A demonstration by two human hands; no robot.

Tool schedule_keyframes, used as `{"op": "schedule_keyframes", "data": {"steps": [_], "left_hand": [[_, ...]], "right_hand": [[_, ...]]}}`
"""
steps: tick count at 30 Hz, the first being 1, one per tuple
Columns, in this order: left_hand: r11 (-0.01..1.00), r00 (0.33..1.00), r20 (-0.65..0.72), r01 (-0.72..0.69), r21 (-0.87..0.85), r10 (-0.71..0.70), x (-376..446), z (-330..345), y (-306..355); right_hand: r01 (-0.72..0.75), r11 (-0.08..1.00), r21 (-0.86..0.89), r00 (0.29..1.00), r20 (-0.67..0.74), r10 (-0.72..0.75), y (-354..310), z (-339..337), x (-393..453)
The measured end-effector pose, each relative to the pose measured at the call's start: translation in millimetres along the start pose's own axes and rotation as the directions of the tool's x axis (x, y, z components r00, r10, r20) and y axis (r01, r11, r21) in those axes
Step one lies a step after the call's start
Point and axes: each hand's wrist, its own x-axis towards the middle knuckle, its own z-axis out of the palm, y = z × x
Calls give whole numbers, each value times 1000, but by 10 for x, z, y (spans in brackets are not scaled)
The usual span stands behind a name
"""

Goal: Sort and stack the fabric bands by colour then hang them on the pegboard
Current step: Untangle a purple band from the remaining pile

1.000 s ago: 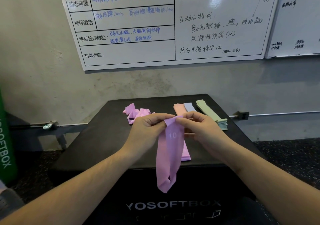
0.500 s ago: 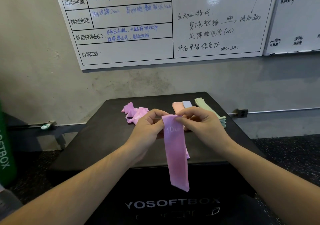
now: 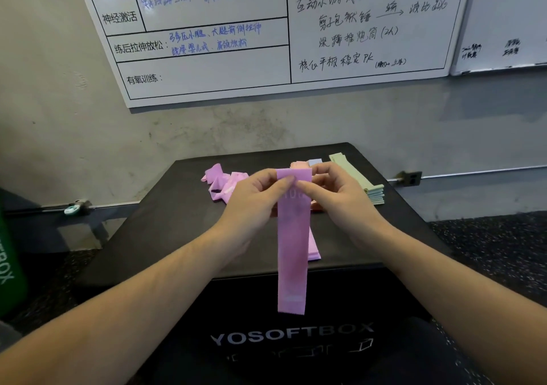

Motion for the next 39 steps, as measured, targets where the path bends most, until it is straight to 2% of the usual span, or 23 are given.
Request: {"op": "schedule_keyframes", "data": {"steps": [3,5,11,16,25,27,29,31,35,39], "left_hand": [[995,999,-23,44,-89,-46,144,20,41],[986,997,-37,68,-152,-75,269,36,42],[940,984,-79,125,-316,-158,760,-5,-41],[931,966,-161,140,-338,-203,1229,-87,-203],[947,930,-260,193,-257,-260,1767,-165,-720],[946,921,-274,210,-248,-277,1860,-162,-832],[946,912,-289,229,-232,-291,1957,-173,-928],[947,904,-300,252,-199,-303,2056,-185,-1020],[946,887,-330,287,-153,-323,2217,-147,-1213],[943,899,-284,323,-81,-332,2351,-74,-1417]], "right_hand": [[-149,988,34,983,113,144,199,-16,-27],[-192,981,0,968,163,190,341,-46,-68],[-297,943,-152,937,142,318,690,-215,-93],[-352,931,-97,919,156,363,910,-396,-168],[-205,978,-36,979,6,206,1264,-599,-265],[-235,971,-53,967,84,239,1301,-650,-257],[-271,956,-113,928,233,290,1328,-706,-250],[-244,952,-187,903,315,293,1383,-733,-232],[-73,941,-331,971,191,143,1560,-732,-155],[208,826,-524,969,227,-100,1750,-718,-71]]}}
